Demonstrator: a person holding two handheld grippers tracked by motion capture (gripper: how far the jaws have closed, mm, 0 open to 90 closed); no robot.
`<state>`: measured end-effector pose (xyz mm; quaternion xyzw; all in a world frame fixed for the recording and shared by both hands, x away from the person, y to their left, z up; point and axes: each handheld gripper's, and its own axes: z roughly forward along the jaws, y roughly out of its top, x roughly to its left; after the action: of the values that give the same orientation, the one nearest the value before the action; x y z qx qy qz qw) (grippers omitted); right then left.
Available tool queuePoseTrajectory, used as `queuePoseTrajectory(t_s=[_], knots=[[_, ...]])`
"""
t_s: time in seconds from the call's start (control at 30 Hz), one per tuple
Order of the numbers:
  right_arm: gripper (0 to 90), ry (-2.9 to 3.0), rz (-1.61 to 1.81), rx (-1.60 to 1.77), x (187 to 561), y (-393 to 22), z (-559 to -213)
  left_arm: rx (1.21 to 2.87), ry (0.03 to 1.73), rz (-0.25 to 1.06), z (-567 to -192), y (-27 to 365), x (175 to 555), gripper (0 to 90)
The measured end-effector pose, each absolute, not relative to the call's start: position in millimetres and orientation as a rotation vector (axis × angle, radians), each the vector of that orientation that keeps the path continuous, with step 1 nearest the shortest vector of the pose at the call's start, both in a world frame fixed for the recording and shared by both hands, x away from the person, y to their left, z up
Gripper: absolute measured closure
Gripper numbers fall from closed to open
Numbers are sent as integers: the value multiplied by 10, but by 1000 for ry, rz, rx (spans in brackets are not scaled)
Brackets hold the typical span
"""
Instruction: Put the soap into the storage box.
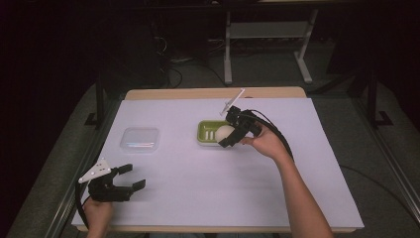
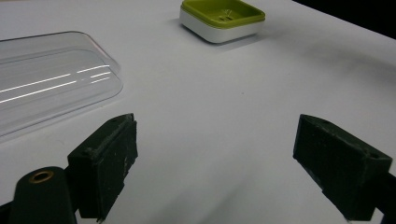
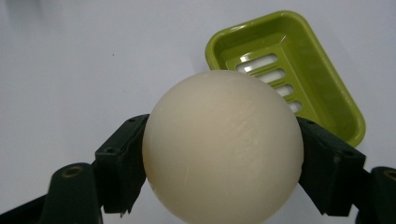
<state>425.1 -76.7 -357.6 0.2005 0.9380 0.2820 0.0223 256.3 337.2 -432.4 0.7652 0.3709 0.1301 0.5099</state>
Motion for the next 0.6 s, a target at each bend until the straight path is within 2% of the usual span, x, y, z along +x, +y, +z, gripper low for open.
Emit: queuePoseTrajectory(t_s=[0.4,0.6], knots=[[237,2896,875,605,4385,-637,-3405,1833,897,313,-4322,3380,2562,131],[237,2897,876,613,4433,-600,-3428,1825,903,310,-4324,3384,2561,131]])
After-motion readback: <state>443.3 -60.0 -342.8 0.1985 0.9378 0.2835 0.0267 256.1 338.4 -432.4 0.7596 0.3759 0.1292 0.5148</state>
